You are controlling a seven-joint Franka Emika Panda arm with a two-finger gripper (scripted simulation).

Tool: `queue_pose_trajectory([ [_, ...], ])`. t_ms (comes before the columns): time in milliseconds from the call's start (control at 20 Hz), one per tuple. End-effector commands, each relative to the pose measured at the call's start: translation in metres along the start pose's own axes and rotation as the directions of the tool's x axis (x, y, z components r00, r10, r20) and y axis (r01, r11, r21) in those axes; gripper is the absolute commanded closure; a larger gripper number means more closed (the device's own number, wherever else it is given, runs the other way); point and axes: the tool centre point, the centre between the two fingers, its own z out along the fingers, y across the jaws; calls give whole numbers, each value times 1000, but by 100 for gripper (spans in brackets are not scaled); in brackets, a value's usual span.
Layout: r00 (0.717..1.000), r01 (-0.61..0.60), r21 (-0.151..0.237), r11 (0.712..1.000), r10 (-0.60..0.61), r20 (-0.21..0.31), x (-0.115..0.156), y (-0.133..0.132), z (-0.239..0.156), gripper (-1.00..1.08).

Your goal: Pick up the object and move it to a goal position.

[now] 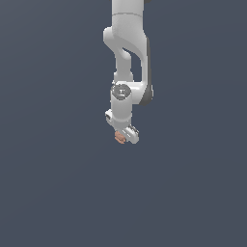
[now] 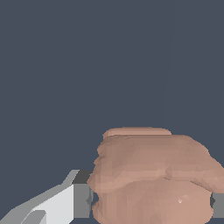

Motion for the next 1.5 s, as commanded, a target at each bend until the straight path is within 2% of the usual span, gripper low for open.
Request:
queue_pose_trajectory([
  [0,1000,0,0,1000,0,0,1,0,-2,108],
  [300,1000,-1,0,1000,1,0,6,0,-23,108],
  [550,1000,-1,0,1000,1,0,15,-1,-55,108],
  [1450,1000,-2,-2,1000,2,-1,66,-4,-231,108],
])
